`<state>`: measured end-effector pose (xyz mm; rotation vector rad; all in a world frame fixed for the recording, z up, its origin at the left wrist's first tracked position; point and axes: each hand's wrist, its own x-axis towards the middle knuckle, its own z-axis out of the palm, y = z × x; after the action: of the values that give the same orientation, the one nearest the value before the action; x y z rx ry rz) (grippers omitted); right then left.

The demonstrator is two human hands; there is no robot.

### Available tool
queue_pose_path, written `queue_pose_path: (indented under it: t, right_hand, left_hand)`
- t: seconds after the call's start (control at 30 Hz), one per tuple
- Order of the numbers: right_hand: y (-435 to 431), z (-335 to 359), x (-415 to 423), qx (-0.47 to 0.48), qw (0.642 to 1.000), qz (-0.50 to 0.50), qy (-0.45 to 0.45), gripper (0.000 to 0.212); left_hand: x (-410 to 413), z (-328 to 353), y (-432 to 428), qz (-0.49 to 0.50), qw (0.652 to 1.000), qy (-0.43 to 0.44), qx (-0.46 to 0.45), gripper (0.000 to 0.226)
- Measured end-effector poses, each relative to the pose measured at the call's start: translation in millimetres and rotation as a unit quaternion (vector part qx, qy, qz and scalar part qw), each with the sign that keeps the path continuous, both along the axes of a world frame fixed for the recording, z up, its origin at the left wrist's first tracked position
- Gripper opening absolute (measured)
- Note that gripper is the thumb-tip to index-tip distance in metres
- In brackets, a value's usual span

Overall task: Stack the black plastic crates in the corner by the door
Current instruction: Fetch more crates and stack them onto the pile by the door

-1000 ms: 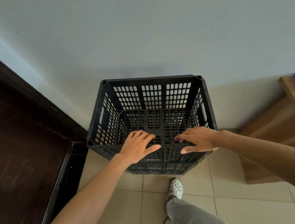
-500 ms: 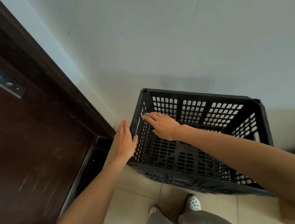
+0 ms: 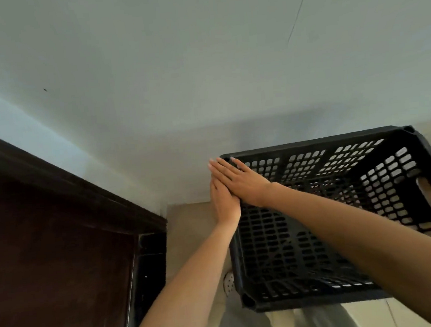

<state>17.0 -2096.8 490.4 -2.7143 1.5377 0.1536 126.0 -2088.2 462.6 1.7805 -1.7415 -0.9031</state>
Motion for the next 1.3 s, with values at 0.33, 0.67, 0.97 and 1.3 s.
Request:
queue_pose_path:
  t: [0.33,0.67,0.97,1.3]
  right_hand:
    - [3,-14,6,-0.017,0.999,-0.046,-0.001,0.094]
    - [44,25,-32,0.059,0.954,-0.258,-0.140,0.097]
    - [128,62,-213,-0.145,0.767,-0.568,-0.260,0.053]
    - [157,44,-328,-0.033,0.783,-0.595,-0.177,0.072]
  left_hand:
    - [2,-8,-1,-0.037,0.998,-0.042,-0.013,0.072]
    - [18,30,-36,-0.211,0.964,-0.146,-0.065,0.084]
    - [-107,57,-47,-0.529,0.815,-0.164,-0.169,0.071]
    - [-275,68,-18,-0.507,0.818,-0.183,-0.199,0.068]
